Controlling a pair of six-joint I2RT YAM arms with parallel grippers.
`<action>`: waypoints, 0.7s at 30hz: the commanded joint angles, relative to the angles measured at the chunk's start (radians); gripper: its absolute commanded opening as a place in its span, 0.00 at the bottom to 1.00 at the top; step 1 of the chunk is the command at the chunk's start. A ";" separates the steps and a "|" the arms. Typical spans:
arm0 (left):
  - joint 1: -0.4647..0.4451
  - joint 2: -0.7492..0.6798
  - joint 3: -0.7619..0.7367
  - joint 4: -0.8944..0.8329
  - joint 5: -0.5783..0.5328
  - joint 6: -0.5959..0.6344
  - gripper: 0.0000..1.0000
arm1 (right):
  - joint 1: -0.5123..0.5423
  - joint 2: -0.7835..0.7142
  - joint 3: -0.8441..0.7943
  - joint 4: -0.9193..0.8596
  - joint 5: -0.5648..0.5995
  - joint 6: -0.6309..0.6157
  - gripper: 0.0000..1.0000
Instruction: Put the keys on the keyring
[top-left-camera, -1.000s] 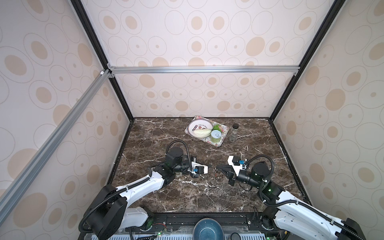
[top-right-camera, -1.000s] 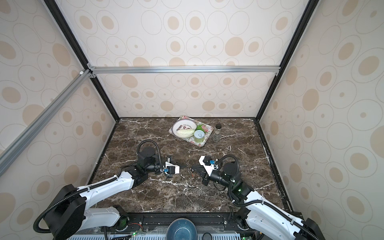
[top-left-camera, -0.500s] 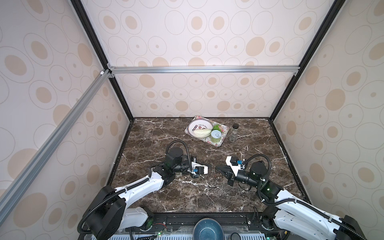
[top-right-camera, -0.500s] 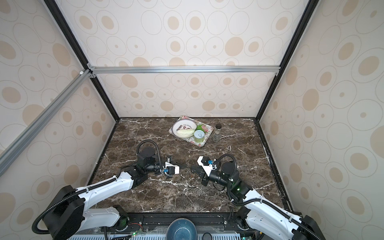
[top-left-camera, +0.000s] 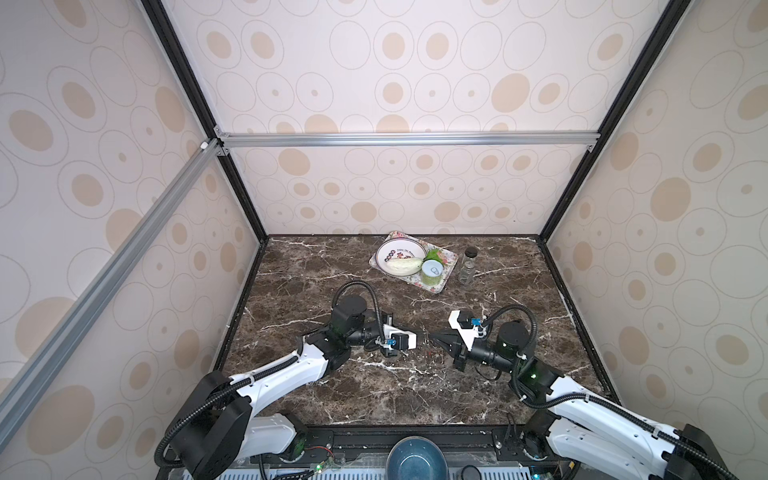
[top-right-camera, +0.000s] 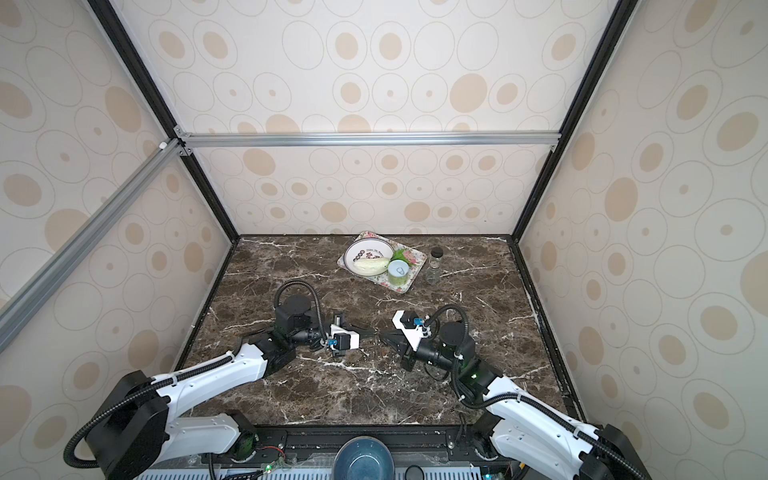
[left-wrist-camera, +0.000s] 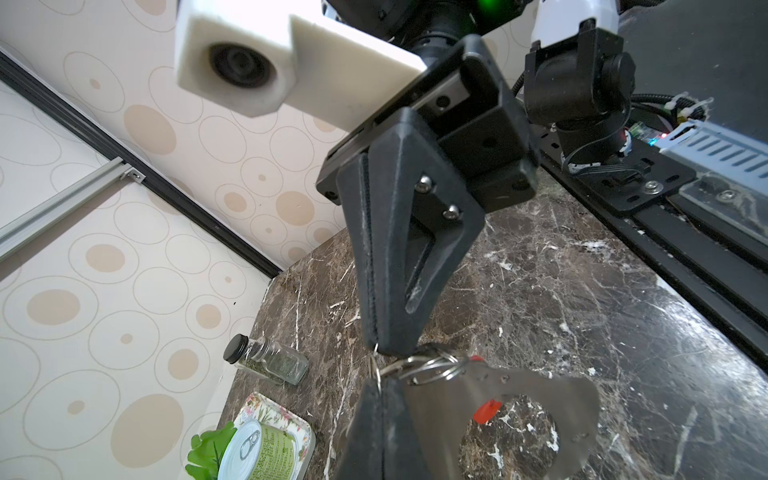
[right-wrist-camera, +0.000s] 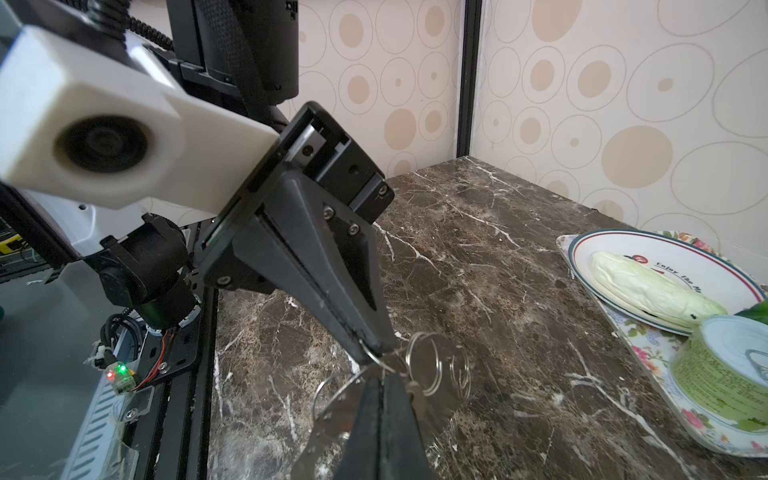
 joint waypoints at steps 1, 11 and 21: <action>-0.008 -0.027 0.042 0.000 0.019 0.040 0.00 | 0.007 -0.014 0.025 0.023 0.025 0.011 0.00; -0.008 -0.052 0.020 0.012 0.052 0.062 0.00 | 0.005 -0.016 0.011 0.026 0.075 0.015 0.00; -0.008 -0.076 -0.014 0.073 0.051 0.064 0.00 | 0.004 0.001 0.012 0.042 0.075 0.031 0.00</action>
